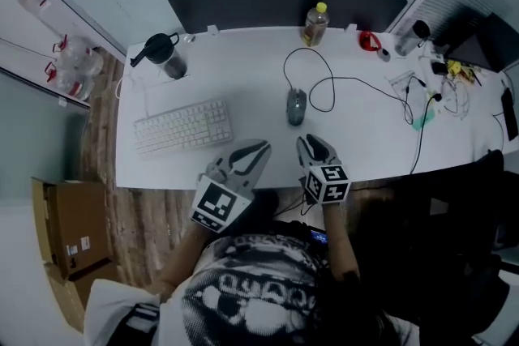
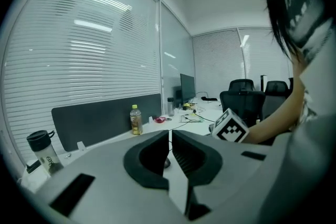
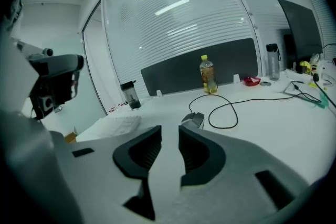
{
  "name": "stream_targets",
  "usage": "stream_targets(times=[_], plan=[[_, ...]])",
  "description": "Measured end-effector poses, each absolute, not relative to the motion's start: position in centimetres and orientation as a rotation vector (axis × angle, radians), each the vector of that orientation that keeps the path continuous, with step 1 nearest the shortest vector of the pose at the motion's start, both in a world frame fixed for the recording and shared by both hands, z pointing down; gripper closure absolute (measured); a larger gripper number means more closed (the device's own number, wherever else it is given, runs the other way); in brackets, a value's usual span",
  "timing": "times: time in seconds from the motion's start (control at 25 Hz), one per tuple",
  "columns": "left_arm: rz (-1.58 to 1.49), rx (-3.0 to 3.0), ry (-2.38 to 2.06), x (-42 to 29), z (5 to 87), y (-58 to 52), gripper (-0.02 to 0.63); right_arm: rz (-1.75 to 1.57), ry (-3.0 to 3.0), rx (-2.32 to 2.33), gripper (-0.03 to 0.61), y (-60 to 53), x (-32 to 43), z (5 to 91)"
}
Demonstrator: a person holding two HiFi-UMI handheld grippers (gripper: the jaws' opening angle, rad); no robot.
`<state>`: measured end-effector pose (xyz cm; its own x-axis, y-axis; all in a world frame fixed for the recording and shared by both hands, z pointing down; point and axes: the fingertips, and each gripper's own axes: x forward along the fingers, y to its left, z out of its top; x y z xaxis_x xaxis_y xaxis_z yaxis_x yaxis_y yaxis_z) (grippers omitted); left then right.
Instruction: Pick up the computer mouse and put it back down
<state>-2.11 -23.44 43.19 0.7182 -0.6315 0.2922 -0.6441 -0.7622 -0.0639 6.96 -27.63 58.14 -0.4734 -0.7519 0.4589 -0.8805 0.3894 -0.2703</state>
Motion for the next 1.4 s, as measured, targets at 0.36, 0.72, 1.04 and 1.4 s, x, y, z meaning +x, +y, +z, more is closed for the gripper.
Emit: stream_targets(times=[0.36, 0.72, 1.04, 1.4], plan=[[0.479, 2.851, -1.112, -4.1, 43.1, -28.2, 0.598, 0.765, -2.163, 1.480, 0.260, -37.4, 5.9, 65.1], [0.524, 2.733, -1.289, -9.3, 44.6, -28.7, 0.598, 0.833, -1.935, 1.561, 0.242, -40.8, 6.3, 68.8], [0.520, 2.633, -1.406, -13.2, 46.3, -28.8, 0.598, 0.861, -1.972, 1.543, 0.273, -40.7, 6.3, 68.6], [0.509, 2.679, -1.347, -9.9, 45.6, -28.7, 0.598, 0.628, -2.168, 1.399, 0.275, -37.5, 9.3, 62.1]])
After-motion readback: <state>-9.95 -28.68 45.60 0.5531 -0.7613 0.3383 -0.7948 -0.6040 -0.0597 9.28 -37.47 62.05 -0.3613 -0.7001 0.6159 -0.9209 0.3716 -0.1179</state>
